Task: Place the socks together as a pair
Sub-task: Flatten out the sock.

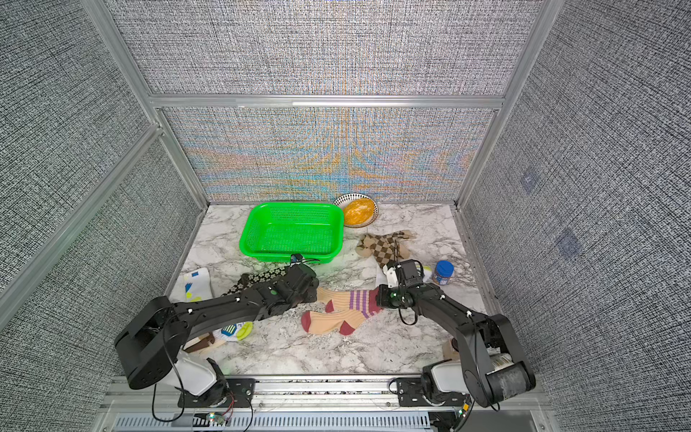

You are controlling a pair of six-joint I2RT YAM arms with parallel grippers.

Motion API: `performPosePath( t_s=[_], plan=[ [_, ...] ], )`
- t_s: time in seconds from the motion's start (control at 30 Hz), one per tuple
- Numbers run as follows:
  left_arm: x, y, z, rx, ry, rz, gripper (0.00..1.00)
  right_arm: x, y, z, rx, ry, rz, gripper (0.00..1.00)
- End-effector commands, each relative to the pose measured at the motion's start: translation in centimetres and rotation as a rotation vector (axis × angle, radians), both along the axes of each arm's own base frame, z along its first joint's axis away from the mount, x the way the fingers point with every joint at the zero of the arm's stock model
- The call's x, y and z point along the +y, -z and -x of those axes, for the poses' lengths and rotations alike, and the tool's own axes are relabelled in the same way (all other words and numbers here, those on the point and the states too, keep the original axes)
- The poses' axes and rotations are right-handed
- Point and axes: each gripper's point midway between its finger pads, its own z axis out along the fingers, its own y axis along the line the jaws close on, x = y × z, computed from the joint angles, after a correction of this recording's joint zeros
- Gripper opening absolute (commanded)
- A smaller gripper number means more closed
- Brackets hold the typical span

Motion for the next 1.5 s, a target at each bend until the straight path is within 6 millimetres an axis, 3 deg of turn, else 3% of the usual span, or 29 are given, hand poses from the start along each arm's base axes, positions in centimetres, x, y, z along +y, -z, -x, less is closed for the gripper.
performPosePath(
  t_s=[0.0, 0.23, 0.4, 0.47, 0.67, 0.83, 1.1, 1.47],
  plan=[
    [0.0, -1.6, 0.9, -0.009, 0.037, 0.016, 0.04, 0.2, -1.9, -0.2, -0.038, -0.006, -0.014, 0.0],
    [-0.5, -6.5, 4.2, -0.054, 0.119, 0.084, 0.05, 0.2, -6.7, -0.5, -0.119, -0.02, -0.019, 0.0],
    [-0.8, -7.2, 7.5, -0.028, 0.148, 0.132, 0.05, -0.2, -8.2, -0.7, -0.125, -0.033, 0.008, 0.0],
    [-1.1, -6.9, 8.7, -0.011, 0.156, 0.149, 0.05, -0.2, -9.7, -1.2, -0.148, -0.042, 0.015, 0.0],
    [-2.4, -3.8, 11.6, 0.046, 0.179, 0.125, 0.05, -0.9, -9.4, -0.9, -0.111, -0.074, 0.074, 0.0],
    [-2.4, -1.7, 12.2, 0.047, 0.165, 0.067, 0.05, -0.7, -7.6, -1.0, -0.081, -0.083, 0.071, 0.0],
    [-0.9, -4.1, 11.0, -0.047, 0.14, 0.002, 0.05, -0.7, -6.0, -1.7, -0.072, -0.075, 0.074, 0.0],
    [-1.2, -1.1, 10.6, -0.023, 0.109, -0.05, 0.05, -0.9, -3.8, -2.5, -0.032, -0.072, 0.093, 0.0]
  ],
)
